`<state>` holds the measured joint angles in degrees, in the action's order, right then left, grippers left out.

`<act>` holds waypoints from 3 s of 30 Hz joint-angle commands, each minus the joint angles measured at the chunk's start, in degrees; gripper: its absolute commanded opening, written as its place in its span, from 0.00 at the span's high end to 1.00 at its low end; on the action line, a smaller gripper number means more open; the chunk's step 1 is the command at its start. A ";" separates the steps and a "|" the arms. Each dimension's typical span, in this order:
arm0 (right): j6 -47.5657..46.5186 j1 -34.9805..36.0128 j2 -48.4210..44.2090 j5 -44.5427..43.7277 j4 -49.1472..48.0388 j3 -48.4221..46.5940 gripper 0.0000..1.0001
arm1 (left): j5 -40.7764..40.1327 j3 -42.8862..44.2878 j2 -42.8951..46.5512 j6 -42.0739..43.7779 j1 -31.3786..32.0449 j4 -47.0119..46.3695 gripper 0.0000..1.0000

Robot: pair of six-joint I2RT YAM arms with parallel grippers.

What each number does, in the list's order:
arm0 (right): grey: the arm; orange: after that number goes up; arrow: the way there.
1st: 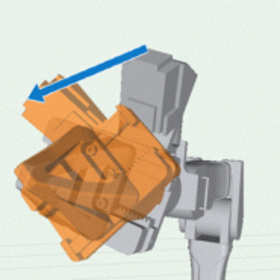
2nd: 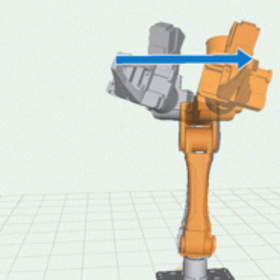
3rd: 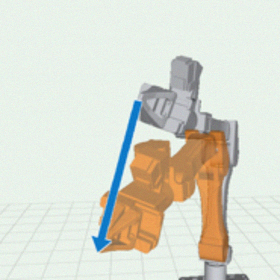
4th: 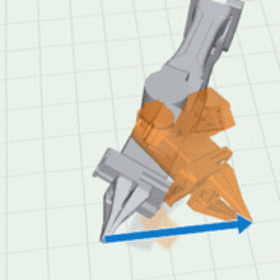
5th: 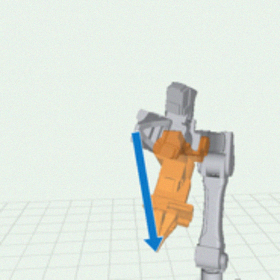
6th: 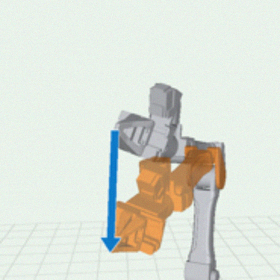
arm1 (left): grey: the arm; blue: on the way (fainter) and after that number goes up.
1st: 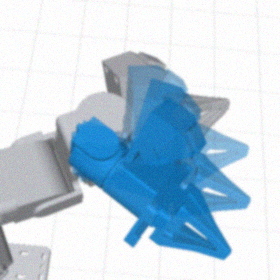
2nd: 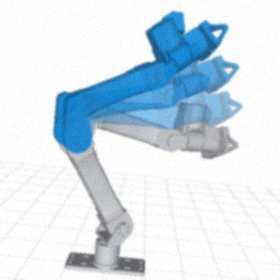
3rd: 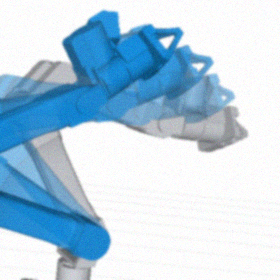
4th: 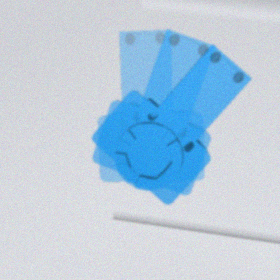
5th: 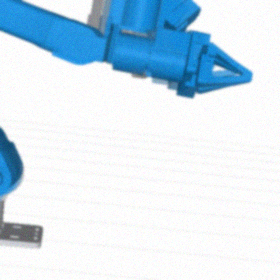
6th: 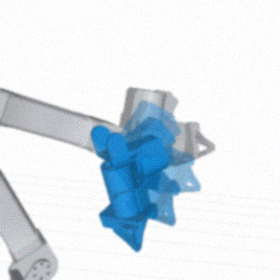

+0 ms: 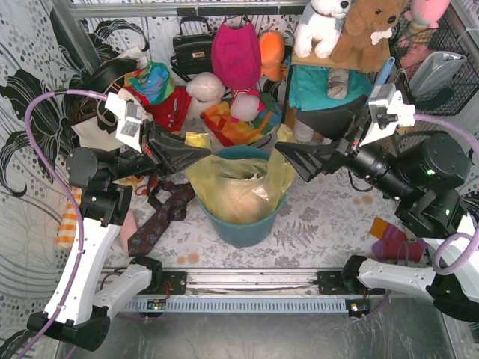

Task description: Tie the trash bag

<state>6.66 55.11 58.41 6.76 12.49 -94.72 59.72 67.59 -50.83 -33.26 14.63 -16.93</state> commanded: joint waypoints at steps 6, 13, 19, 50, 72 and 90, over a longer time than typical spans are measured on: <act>-0.58 0.20 -3.33 -15.41 3.66 10.31 0.14 | -2.07 -0.20 0.26 1.37 0.16 0.94 1.00; -0.96 0.24 -1.05 -12.38 2.42 11.04 0.33 | -2.16 -0.40 -0.44 1.27 0.16 1.87 1.00; 0.42 0.24 -4.07 -10.85 0.35 14.09 0.75 | -3.07 2.46 -1.94 4.69 0.21 8.90 1.00; -6.15 0.20 11.57 22.21 -3.48 1.73 1.00 | 1.16 27.47 -21.22 29.31 12.22 53.73 1.00; -4.03 0.20 7.77 17.27 -9.67 7.35 0.44 | -5.24 34.18 -24.55 40.13 17.09 68.15 1.00; -3.78 0.25 -7.78 1.74 -12.70 20.95 0.22 | -12.90 33.84 -21.70 37.16 17.03 62.47 0.52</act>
<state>2.28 55.27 53.36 12.14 2.04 -76.16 51.07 100.90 -74.85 4.95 31.53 50.02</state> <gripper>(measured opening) 0.771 0.389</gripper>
